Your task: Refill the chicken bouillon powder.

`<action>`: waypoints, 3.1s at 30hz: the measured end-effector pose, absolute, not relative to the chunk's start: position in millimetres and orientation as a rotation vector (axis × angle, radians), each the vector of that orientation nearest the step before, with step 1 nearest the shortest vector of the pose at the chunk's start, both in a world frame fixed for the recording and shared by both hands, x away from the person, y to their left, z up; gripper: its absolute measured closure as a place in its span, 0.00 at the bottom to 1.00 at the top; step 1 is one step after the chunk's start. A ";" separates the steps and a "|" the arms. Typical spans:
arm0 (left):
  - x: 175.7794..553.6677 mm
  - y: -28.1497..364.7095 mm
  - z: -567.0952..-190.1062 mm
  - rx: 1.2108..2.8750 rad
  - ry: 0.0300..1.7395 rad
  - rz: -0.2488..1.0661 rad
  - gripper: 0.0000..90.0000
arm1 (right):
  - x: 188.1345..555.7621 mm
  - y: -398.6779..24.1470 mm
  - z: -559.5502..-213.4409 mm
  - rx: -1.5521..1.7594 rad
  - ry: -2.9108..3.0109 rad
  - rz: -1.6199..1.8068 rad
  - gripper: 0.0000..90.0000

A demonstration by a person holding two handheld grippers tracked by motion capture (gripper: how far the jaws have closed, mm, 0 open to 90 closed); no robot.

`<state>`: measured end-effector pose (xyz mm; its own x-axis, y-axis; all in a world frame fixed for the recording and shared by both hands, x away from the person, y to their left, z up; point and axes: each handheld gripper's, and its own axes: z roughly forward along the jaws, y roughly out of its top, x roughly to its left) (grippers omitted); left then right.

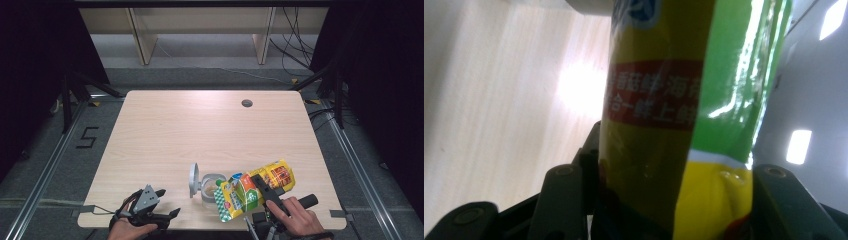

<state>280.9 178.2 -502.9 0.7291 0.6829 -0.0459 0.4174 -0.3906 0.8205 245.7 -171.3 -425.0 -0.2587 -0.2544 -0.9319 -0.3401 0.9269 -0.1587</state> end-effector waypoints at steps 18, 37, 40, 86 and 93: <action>280.1 179.3 -501.1 2.054 0.820 0.376 0.23 | 243.3 -171.0 -422.8 -0.503 1.792 0.050 0.59; 279.4 178.0 -502.0 2.029 0.840 0.368 0.23 | 239.4 -168.9 -424.1 -0.560 1.773 0.010 0.60; 279.3 177.4 -502.4 2.022 0.844 0.364 0.23 | 238.9 -170.0 -425.4 -0.549 1.784 0.013 0.61; 280.8 178.8 -502.5 2.035 0.837 0.377 0.23 | 235.7 -171.1 -422.5 -0.605 1.747 -0.055 0.62; 280.5 178.7 -502.0 2.038 0.840 0.374 0.22 | 235.5 -170.5 -422.8 -0.614 1.741 -0.052 0.62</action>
<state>280.5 178.7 -502.0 0.7266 0.6853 -0.0493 0.4224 -0.3890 0.8187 235.5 -170.5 -422.8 -0.1323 -0.4257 -0.8951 -0.3714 0.8586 -0.3535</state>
